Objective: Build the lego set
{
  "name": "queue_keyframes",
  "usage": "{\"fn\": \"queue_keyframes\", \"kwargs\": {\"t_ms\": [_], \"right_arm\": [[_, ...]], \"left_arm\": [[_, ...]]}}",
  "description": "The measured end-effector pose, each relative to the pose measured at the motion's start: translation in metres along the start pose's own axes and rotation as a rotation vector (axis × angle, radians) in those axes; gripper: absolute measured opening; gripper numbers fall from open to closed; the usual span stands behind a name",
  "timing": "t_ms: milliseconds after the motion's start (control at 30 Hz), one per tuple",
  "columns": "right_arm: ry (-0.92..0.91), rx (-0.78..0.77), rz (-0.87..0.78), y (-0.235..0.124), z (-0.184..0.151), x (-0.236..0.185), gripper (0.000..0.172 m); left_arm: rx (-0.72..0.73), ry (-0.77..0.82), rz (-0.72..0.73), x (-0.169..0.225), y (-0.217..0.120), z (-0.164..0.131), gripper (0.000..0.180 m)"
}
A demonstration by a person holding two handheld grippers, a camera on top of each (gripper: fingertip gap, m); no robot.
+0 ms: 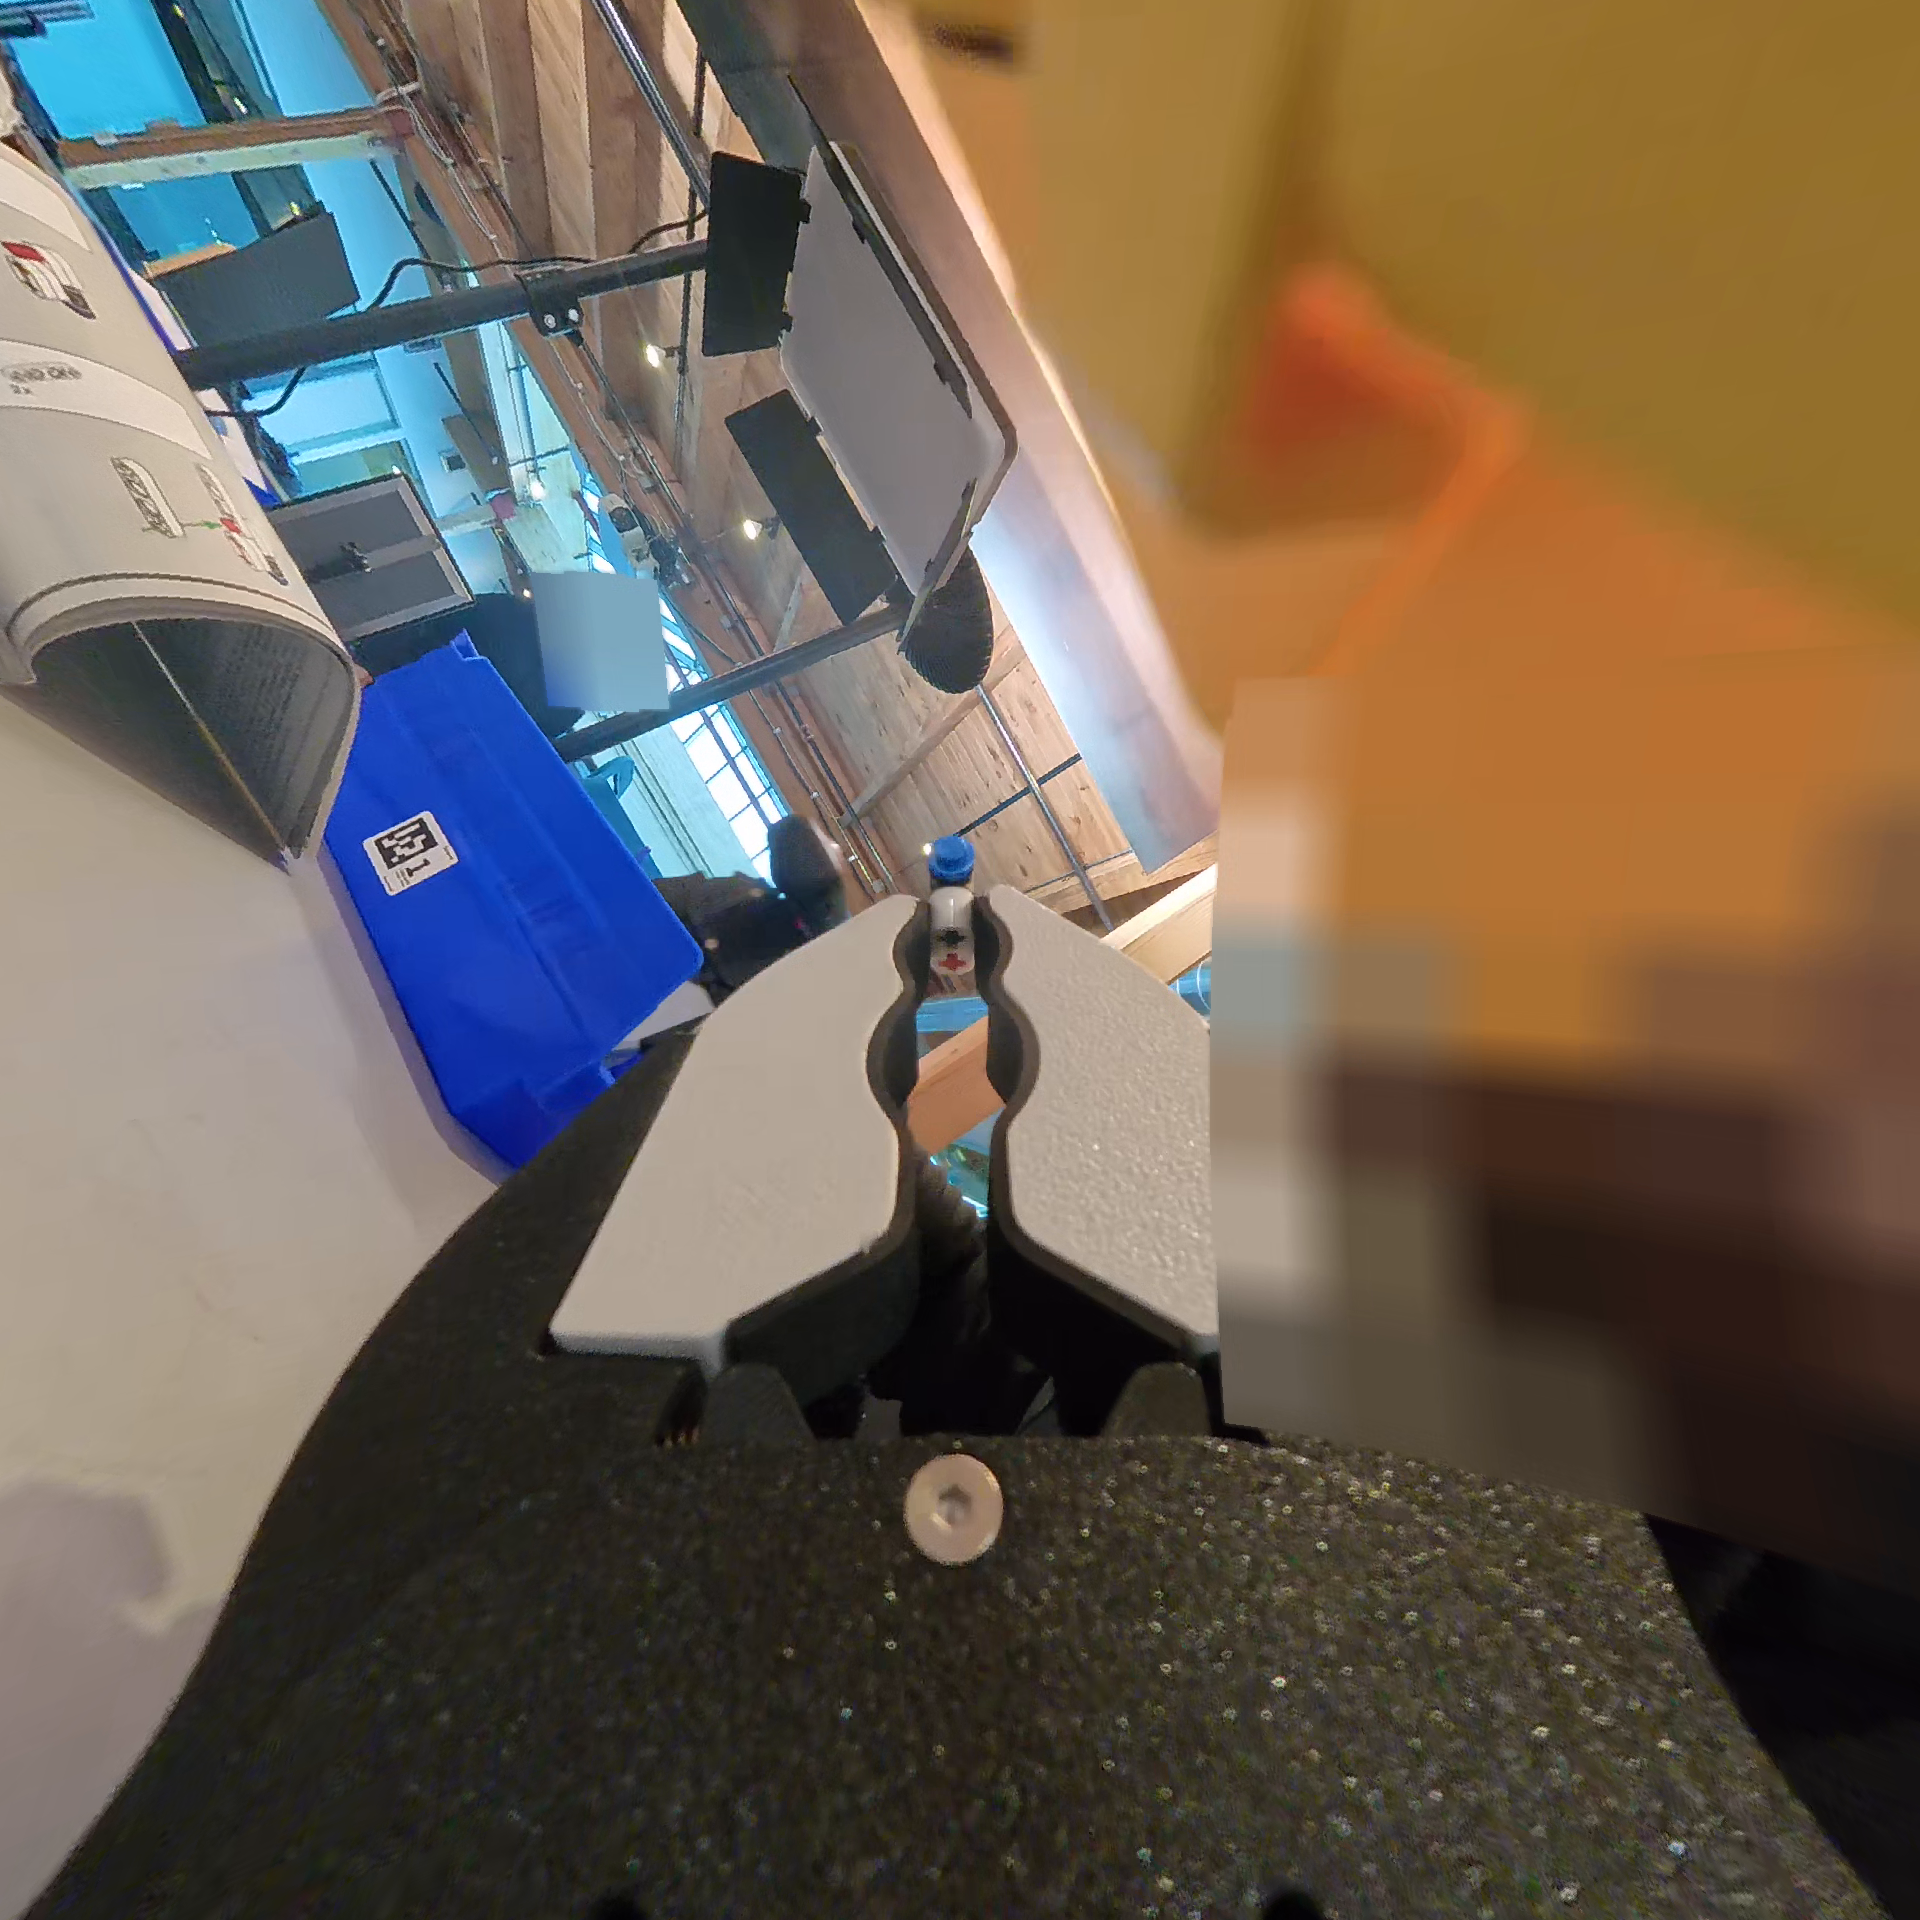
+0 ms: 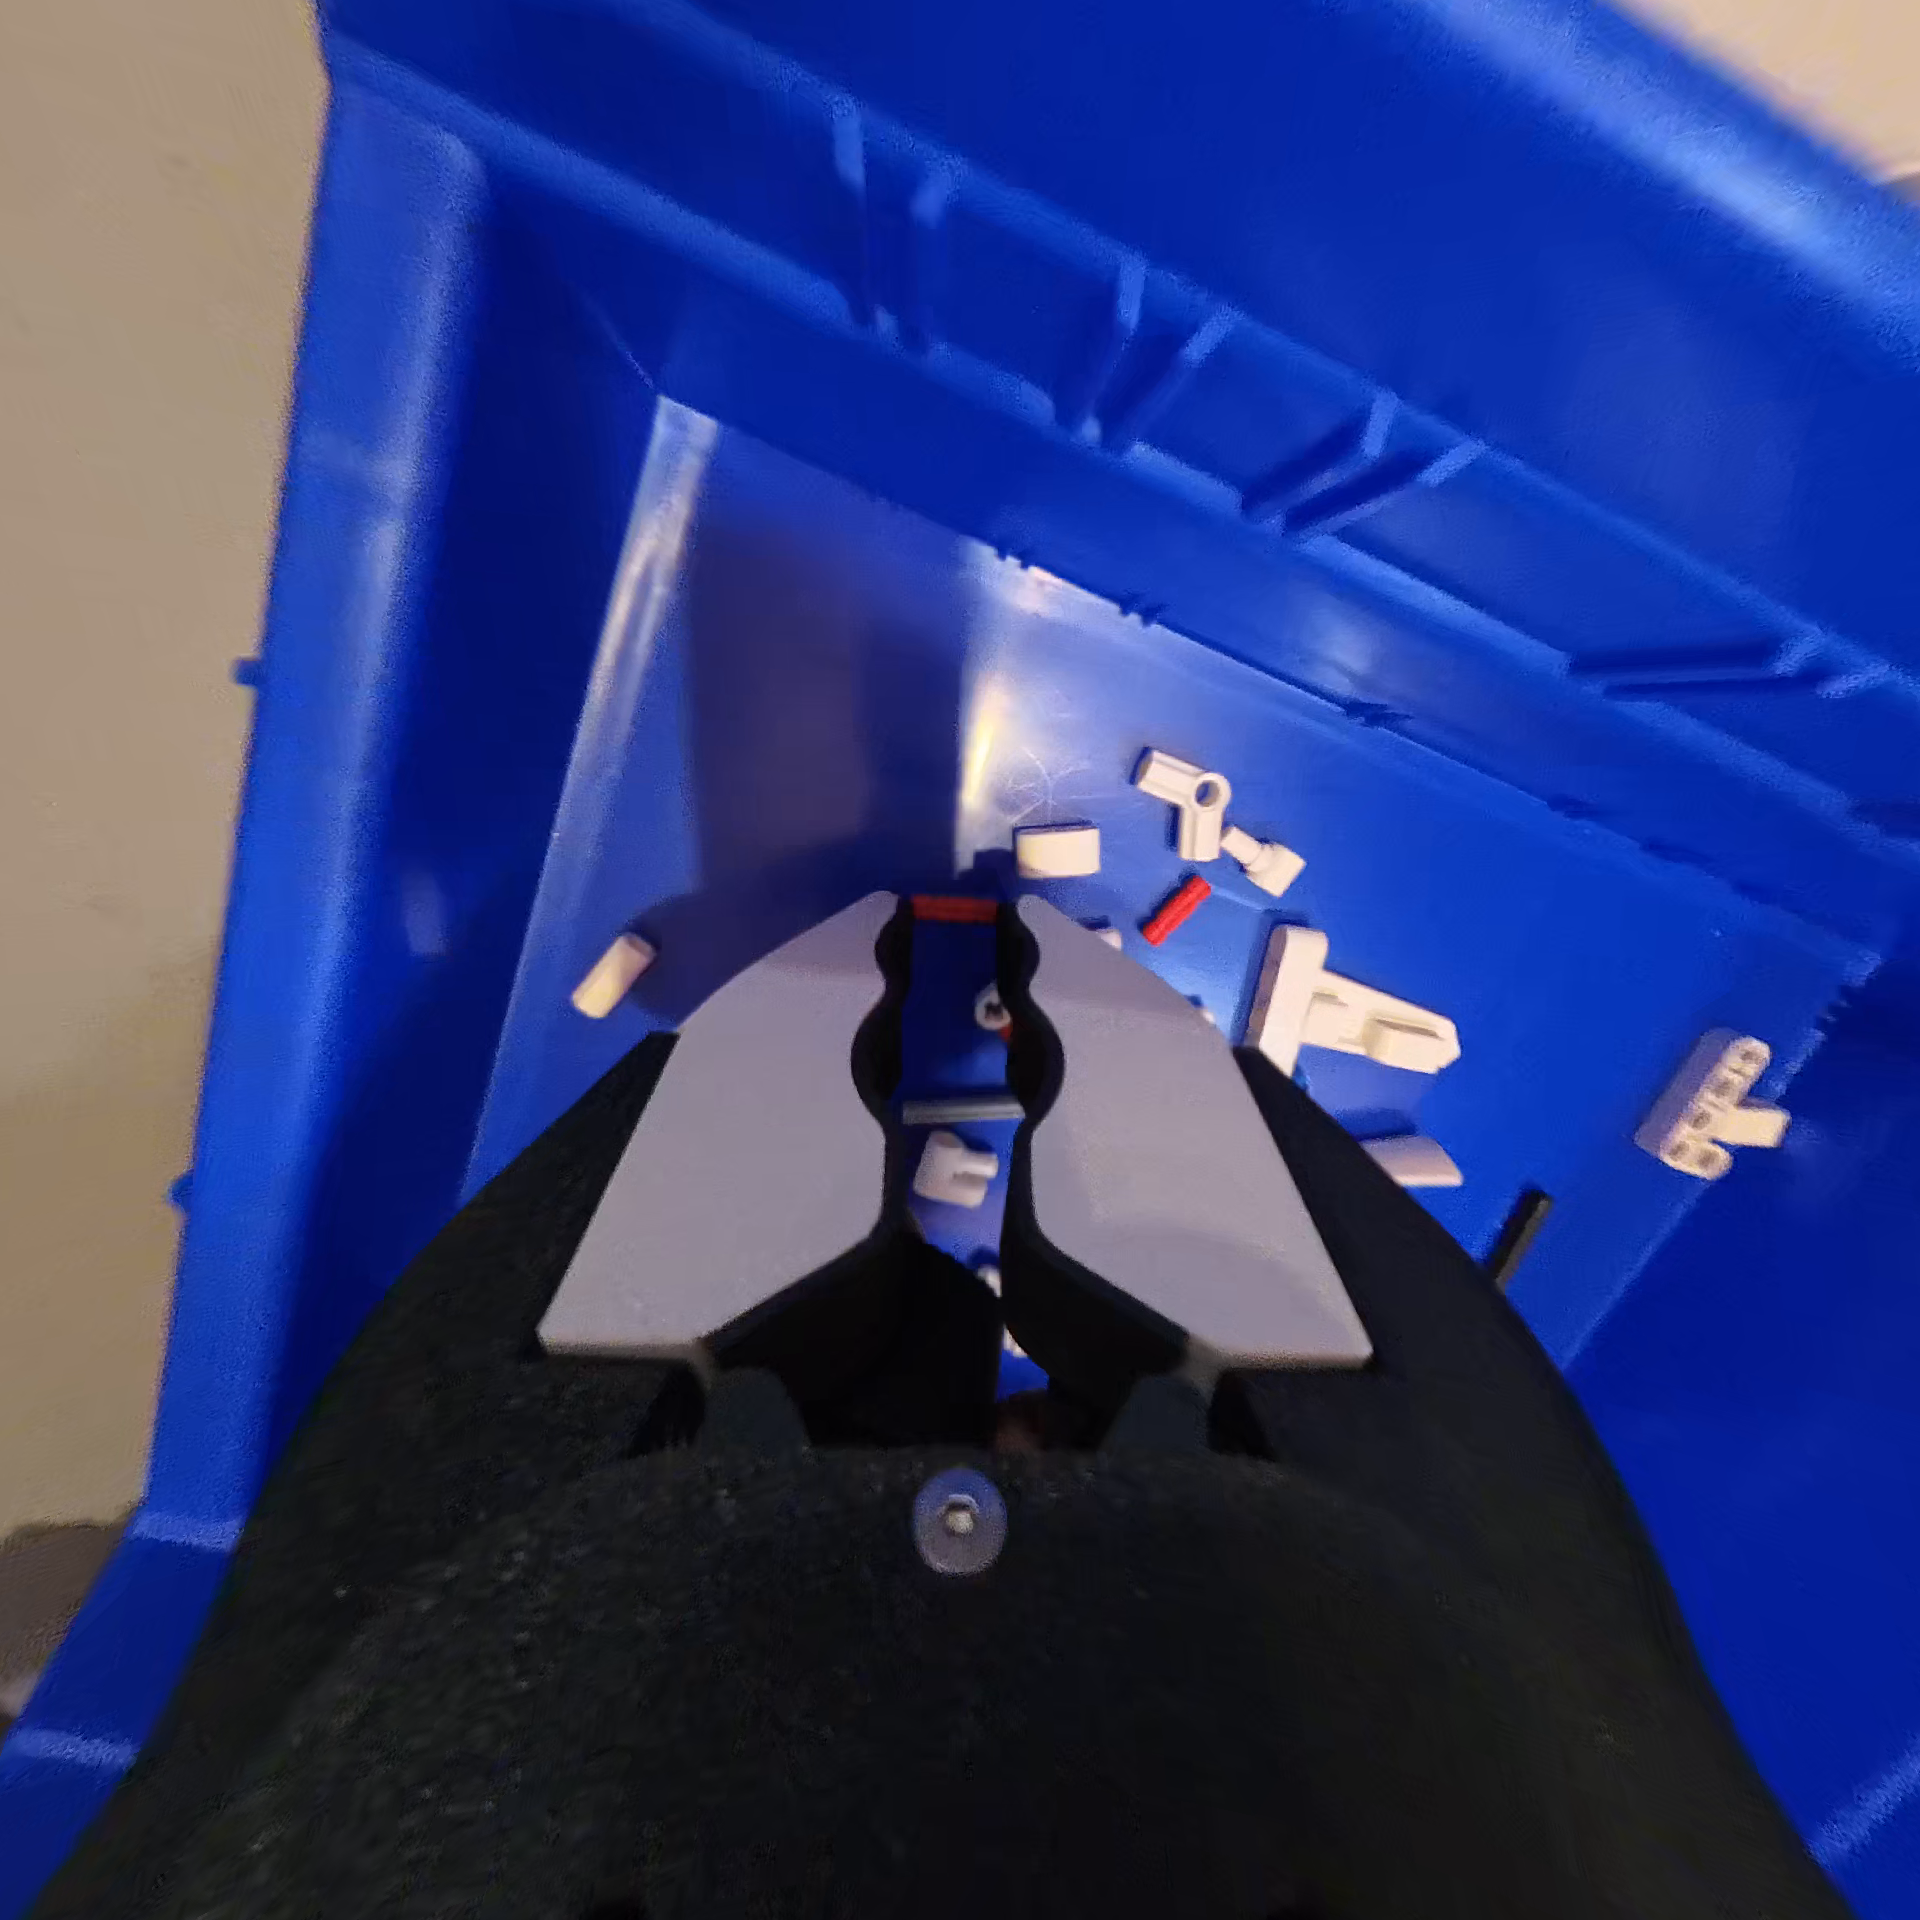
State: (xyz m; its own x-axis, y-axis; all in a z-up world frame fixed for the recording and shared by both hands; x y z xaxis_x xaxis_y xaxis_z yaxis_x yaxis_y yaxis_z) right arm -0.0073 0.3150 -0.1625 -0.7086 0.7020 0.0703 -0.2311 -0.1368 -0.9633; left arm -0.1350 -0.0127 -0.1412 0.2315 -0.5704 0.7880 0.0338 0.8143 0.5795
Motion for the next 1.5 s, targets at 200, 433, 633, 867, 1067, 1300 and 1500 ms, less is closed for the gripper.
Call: {"fn": "queue_keyframes", "kwargs": {"t_ms": [200,433,633,867,1067,1300,1500], "right_arm": [[-0.005,0.146,-0.21,-0.063,0.038,-0.035,0.015],[-0.143,0.393,-0.314,-0.076,0.125,-0.11,0.015],[-0.041,0.703,-0.298,-0.035,0.191,-0.125,0.015],[0.034,0.699,-0.224,0.02,0.203,-0.12,0.019],[0.041,0.579,-0.178,0.036,0.195,-0.114,0.032],[0.103,0.612,-0.115,0.037,0.203,-0.104,0.051],[0.231,0.554,-0.147,0.051,0.213,-0.091,0.067]], "left_arm": [[-0.013,0.015,0.065,0.001,-0.001,-0.005,0.007],[-0.096,0.053,0.304,-0.005,-0.003,-0.013,0.007],[-0.189,0.172,0.394,0.0,-0.001,-0.021,0.007],[-0.176,0.188,0.438,-0.001,-0.004,-0.018,0.007],[-0.166,0.224,0.489,-0.002,-0.007,-0.009,0.007],[-0.163,0.285,0.485,0.004,-0.012,-0.003,0.007],[-0.144,0.361,0.458,0.016,-0.026,0.016,0.007]]}}
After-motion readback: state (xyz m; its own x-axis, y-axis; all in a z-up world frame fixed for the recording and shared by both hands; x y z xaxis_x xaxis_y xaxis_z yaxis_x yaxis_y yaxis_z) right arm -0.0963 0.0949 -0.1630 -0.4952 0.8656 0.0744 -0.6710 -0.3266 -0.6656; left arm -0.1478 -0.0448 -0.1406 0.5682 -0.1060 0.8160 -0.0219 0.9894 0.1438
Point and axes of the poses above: each gripper's, where its closed fingertips meet, y out along the fingers, z out of its top, x = y × z across the jaws, the point moved 6 cm from there along -y, back along the fingers
